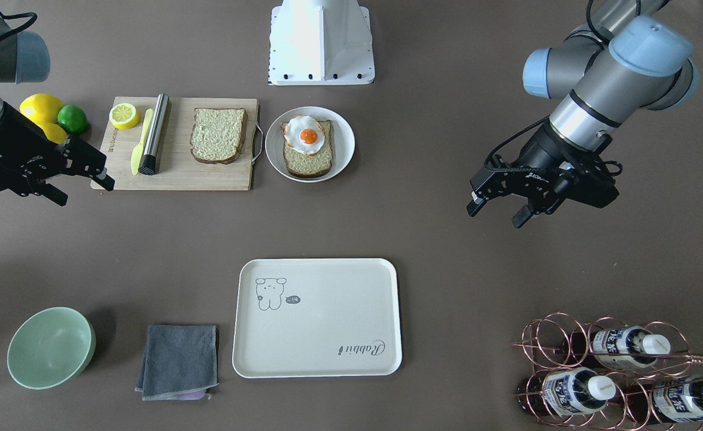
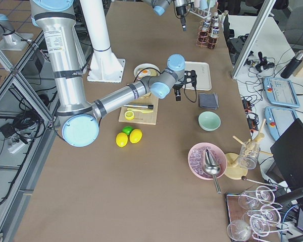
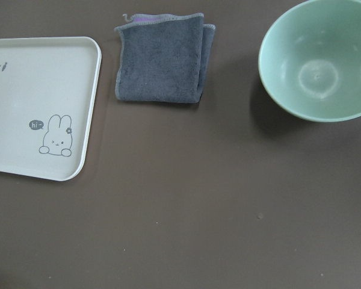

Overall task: Make sandwich and place on tray
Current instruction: 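Move the right gripper over the board's bread slice while the left arm shifts, then lower the right gripper and grasp the bread slice on the board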

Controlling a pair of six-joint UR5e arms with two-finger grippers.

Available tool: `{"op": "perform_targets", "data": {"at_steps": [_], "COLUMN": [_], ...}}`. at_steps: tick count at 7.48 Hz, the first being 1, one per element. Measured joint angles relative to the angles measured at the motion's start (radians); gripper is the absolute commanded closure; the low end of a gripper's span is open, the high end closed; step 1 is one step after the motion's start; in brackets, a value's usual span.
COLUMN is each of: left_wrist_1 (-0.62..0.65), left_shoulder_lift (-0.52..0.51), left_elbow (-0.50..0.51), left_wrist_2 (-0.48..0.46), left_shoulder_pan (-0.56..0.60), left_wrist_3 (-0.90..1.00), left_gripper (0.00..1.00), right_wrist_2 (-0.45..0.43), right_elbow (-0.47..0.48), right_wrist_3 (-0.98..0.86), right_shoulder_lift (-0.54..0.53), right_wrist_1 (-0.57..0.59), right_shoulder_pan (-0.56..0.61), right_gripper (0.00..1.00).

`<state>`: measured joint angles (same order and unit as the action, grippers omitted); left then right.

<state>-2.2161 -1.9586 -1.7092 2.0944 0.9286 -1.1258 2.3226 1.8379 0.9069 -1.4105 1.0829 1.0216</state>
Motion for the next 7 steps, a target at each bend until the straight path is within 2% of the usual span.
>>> {"op": "perform_targets", "data": {"at_steps": [2,4,7], "left_wrist_1": [0.032,0.038,0.039], "left_shoulder_lift": [0.0,0.004,0.01], "left_elbow": [-0.023,-0.032,-0.039], "left_wrist_2": [-0.032,-0.037,-0.039], "left_shoulder_pan": [-0.012,-0.014,-0.015], "left_wrist_3": [-0.001,-0.001,-0.001], "left_gripper": [0.02,0.02,0.02], "right_wrist_2": [-0.037,-0.164,-0.262], "right_elbow": [0.015,0.052,0.122], "right_wrist_3": [0.126,0.223,0.341], "right_shoulder_lift": [-0.07,-0.111,-0.173], "right_wrist_1": [-0.169,-0.201,-0.204], "right_shoulder_pan": [-0.091,-0.219,-0.366], "right_gripper": [0.0,0.0,0.0]}}
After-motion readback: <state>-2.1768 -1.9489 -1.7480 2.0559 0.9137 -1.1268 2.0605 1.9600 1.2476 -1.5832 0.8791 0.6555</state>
